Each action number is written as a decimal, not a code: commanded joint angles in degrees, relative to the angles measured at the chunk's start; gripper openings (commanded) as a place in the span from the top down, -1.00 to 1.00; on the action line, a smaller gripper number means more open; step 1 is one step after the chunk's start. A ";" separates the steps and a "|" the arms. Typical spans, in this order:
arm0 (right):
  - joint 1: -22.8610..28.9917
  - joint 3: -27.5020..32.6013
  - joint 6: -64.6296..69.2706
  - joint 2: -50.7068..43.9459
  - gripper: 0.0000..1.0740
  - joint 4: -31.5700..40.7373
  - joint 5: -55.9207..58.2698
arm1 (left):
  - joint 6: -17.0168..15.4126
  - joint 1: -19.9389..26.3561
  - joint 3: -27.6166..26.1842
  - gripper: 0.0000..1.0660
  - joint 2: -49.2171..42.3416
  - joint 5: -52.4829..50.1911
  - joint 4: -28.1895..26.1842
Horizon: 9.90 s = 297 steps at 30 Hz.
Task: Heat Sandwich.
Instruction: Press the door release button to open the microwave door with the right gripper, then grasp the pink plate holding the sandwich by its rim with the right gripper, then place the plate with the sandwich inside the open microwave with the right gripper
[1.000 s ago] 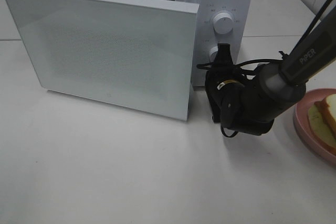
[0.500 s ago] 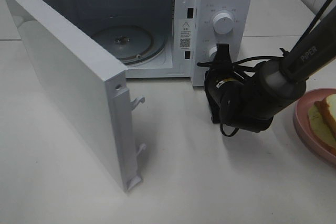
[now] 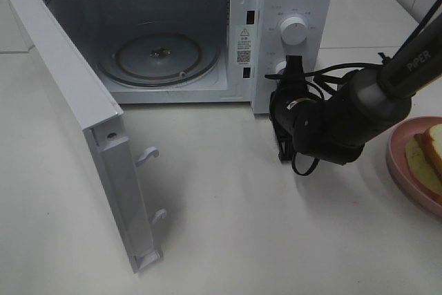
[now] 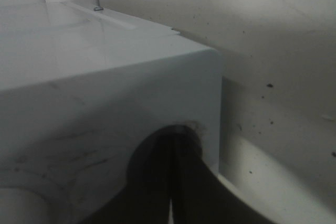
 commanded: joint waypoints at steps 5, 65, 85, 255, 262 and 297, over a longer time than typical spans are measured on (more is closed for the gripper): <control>-1.55 -0.97 -0.92 -4.81 0.97 -6.59 -6.65 | -0.11 -0.06 0.11 -0.83 -0.92 0.00 0.06; 0.23 15.81 -81.93 -44.63 0.36 -22.75 72.94 | -0.11 -0.06 0.11 -0.83 -0.92 0.00 0.06; -18.68 6.76 -77.64 -44.63 -0.76 -38.27 89.27 | -0.11 -0.06 0.11 -0.83 -0.92 0.00 0.06; 22.40 5.27 -98.32 -37.99 1.00 -56.04 96.14 | -0.11 -0.06 0.11 -0.83 -0.92 0.00 0.06; 22.40 5.27 -112.07 -37.99 0.98 -55.06 93.62 | -0.11 -0.06 0.11 -0.83 -0.92 0.00 0.06; 17.07 4.93 -146.91 -37.99 1.00 -53.11 86.97 | -0.11 -0.06 0.11 -0.83 -0.92 0.00 0.06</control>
